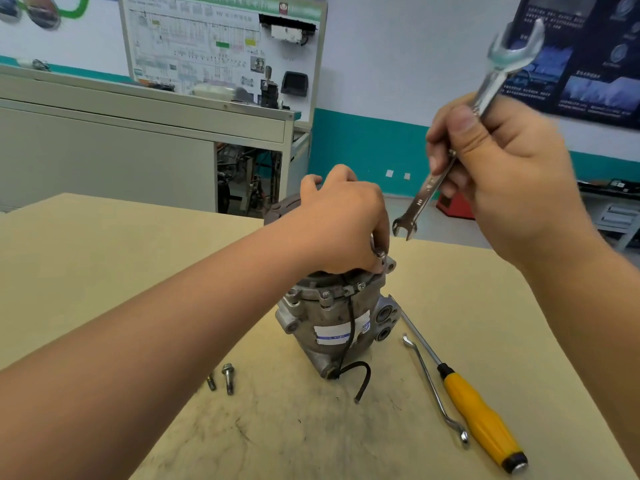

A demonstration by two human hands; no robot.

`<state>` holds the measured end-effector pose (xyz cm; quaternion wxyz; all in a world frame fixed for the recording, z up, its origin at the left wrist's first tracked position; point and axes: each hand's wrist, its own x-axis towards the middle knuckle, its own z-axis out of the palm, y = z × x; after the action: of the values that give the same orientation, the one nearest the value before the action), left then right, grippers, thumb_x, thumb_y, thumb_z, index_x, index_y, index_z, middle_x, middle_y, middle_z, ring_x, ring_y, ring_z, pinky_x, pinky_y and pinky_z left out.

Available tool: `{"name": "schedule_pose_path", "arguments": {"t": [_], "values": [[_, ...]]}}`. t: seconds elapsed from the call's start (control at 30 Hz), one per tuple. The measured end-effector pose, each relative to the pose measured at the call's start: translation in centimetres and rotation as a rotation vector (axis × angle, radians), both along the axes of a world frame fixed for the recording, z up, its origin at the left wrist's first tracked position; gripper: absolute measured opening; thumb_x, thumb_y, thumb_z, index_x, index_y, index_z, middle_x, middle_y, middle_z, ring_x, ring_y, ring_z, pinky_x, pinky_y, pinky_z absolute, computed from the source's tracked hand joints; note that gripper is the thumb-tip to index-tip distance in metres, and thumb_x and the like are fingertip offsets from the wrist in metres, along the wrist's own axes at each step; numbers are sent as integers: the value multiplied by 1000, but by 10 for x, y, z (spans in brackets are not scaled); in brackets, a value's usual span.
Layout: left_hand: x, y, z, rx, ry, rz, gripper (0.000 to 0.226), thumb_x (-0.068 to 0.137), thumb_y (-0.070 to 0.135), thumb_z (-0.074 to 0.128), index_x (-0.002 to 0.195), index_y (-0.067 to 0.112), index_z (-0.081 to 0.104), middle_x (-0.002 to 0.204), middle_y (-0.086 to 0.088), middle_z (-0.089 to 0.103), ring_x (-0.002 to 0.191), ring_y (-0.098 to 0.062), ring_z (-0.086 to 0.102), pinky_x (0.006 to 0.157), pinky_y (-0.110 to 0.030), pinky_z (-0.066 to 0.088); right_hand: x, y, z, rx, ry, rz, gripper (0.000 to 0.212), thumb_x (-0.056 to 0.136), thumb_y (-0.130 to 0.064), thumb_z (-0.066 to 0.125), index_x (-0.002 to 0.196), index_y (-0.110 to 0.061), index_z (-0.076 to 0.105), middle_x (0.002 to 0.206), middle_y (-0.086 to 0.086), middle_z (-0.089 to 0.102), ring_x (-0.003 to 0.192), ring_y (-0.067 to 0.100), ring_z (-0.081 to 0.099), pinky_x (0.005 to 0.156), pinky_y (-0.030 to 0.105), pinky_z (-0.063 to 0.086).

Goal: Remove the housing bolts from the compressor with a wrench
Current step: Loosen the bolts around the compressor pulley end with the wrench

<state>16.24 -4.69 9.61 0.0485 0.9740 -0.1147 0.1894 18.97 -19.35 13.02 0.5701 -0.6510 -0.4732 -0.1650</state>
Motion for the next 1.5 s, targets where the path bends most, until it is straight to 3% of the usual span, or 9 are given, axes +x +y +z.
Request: {"name": "schedule_pose_path", "arguments": {"t": [0.13,0.33,0.5,0.7,0.83,1.0,1.17,1.3,1.5], "values": [[-1,2,2,-37,7,-3,21,76,46,73,94,33,74,116,18,54,122,-18,26,105,-48,16,3,-29,-14,159,53,-7,22,98,-20,40,83,-18,56,62,-9,56,53,3,44,50,19,39],[-40,15,14,-252,-156,7,19,71,55,58,88,47,65,103,28,51,124,-12,31,107,-47,25,4,-57,-94,414,484,-119,31,102,-15,33,79,-11,54,59,0,57,44,7,37,44,17,37],[-104,52,-30,-575,-389,136,12,81,39,59,83,51,58,81,31,60,92,11,50,73,-1,32,-3,-53,-128,418,689,-68,27,102,-16,32,82,-8,47,56,12,60,37,13,36,40,18,37],[-138,113,-99,-719,-130,548,22,90,17,59,97,33,71,72,15,68,62,5,57,52,-13,36,-5,-40,-144,195,902,-23,23,100,-8,33,95,-3,54,56,10,56,39,13,39,38,23,37],[-145,128,-135,-711,-21,756,17,88,20,60,96,30,70,75,8,68,75,-24,58,75,-33,44,-12,-43,-142,134,878,-43,24,98,0,36,109,-2,57,58,8,57,40,12,42,39,23,39],[-151,127,-156,-632,-16,897,12,84,25,59,82,37,60,75,13,58,90,-23,58,82,-30,35,-25,-55,-155,-52,759,-263,17,96,-5,49,110,-9,58,52,6,57,34,12,32,35,23,32],[-153,129,-156,-585,49,894,7,87,33,59,82,38,58,74,17,56,96,-20,59,80,-29,31,-28,-44,-176,-528,587,-538,23,93,-10,49,114,-11,58,62,15,63,31,14,42,43,27,38],[-153,132,-157,-571,57,909,9,87,33,57,81,38,60,73,19,55,83,-16,50,78,-29,29,-28,-34,-183,-814,367,-686,35,94,-18,51,128,-11,52,82,9,60,65,18,55,56,28,36],[-151,130,-160,-570,57,906,8,86,37,56,83,37,64,82,10,58,82,-17,52,79,-31,31,-30,-33,-179,-971,356,-771,41,91,-32,61,122,-7,55,107,12,65,97,24,61,75,28,44]]}}
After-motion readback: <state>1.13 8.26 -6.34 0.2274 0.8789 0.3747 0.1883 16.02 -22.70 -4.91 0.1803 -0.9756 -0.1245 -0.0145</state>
